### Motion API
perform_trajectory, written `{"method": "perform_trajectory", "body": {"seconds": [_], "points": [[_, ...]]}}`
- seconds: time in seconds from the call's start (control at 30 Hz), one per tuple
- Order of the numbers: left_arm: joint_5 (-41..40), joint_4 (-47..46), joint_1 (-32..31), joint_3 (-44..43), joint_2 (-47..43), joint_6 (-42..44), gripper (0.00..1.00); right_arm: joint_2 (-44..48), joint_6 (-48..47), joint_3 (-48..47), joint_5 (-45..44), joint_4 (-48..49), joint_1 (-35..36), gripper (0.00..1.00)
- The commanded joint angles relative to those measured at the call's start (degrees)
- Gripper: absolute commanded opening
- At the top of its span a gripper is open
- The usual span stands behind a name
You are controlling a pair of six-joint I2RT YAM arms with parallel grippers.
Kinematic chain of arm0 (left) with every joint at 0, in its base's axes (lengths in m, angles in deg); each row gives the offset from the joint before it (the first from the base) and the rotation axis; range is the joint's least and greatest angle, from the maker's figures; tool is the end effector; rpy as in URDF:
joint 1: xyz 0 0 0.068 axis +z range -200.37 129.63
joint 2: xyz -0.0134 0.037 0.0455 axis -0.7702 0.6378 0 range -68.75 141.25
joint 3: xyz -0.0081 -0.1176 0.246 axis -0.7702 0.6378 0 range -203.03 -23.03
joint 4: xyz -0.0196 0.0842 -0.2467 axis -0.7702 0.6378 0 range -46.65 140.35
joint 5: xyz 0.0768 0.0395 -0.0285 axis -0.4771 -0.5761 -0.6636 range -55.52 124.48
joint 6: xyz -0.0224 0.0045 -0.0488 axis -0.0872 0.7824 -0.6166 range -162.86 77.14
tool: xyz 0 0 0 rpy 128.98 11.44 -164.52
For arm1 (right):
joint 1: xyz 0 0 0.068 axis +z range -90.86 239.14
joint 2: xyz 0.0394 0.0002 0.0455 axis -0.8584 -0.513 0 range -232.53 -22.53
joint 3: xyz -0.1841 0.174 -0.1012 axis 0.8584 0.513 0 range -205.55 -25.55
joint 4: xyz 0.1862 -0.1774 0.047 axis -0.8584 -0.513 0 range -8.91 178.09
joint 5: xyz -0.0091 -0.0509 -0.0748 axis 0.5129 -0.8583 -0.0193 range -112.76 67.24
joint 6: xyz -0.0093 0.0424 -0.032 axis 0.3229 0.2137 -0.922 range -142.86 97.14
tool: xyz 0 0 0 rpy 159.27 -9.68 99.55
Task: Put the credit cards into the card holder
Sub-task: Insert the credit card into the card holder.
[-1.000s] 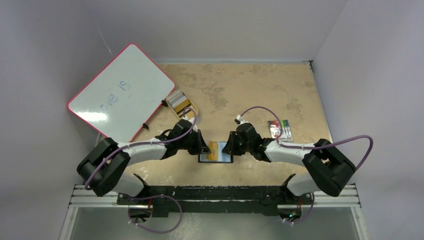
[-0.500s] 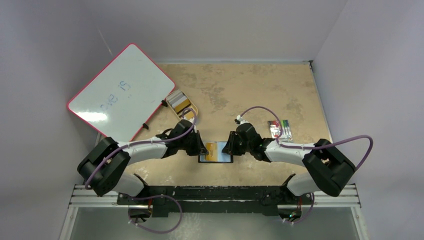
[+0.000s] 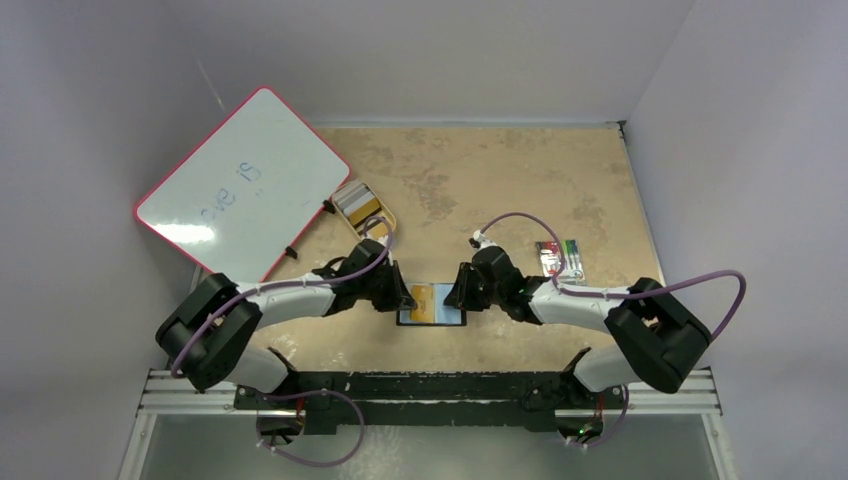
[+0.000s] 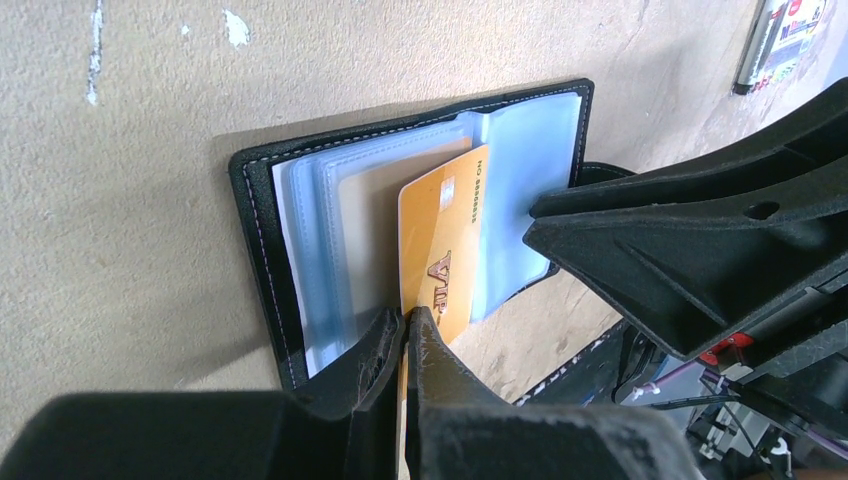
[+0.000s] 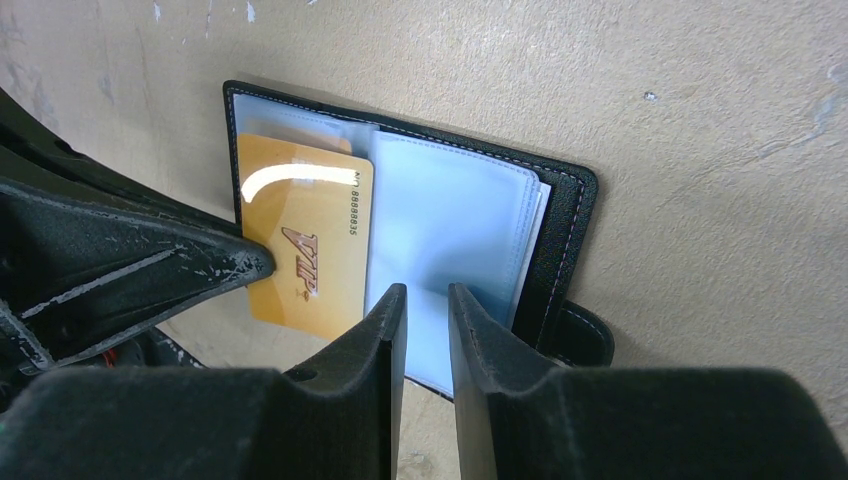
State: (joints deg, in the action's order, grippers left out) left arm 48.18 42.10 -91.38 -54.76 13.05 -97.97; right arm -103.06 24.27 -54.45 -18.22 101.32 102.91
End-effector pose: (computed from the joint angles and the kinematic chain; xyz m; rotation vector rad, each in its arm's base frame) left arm 0.1884 -0.1750 0.1437 -0.2082 2.6643 -0.9603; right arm 0.1868 0.1829 0.1510 0.0245 2.4128 0.8984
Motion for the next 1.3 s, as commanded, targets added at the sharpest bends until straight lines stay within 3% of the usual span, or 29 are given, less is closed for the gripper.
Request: {"method": "perform_trajectory", "body": {"seconds": [0.0,0.63,0.93,1.07,1.13,1.27], "points": [[-0.42,-2.35,0.09,-1.44,2.09,-0.46,0.00,-0.28,-0.69,0.35,-2.03,-2.06,0.09,0.25],[-2.01,-4.94,-0.59,-2.39,3.01,-1.40,0.00,1.19,0.28,0.04,-0.62,-1.52,0.09,0.25],[-3.03,-5.41,-1.13,-2.37,2.95,-2.10,0.03,10.42,1.57,-0.75,-2.17,-8.83,0.00,0.34],[-3.58,-5.08,-1.20,-2.73,3.12,-2.00,0.06,10.05,1.57,0.12,-2.79,-9.86,-0.07,0.37],[-4.13,-5.11,-1.35,-2.72,3.21,-2.02,0.00,9.41,1.93,0.73,-2.75,-9.70,-0.04,0.37],[-7.62,-1.98,-1.64,-3.66,2.68,0.18,0.00,8.30,2.07,1.62,-3.84,-9.43,-0.04,0.37]]}}
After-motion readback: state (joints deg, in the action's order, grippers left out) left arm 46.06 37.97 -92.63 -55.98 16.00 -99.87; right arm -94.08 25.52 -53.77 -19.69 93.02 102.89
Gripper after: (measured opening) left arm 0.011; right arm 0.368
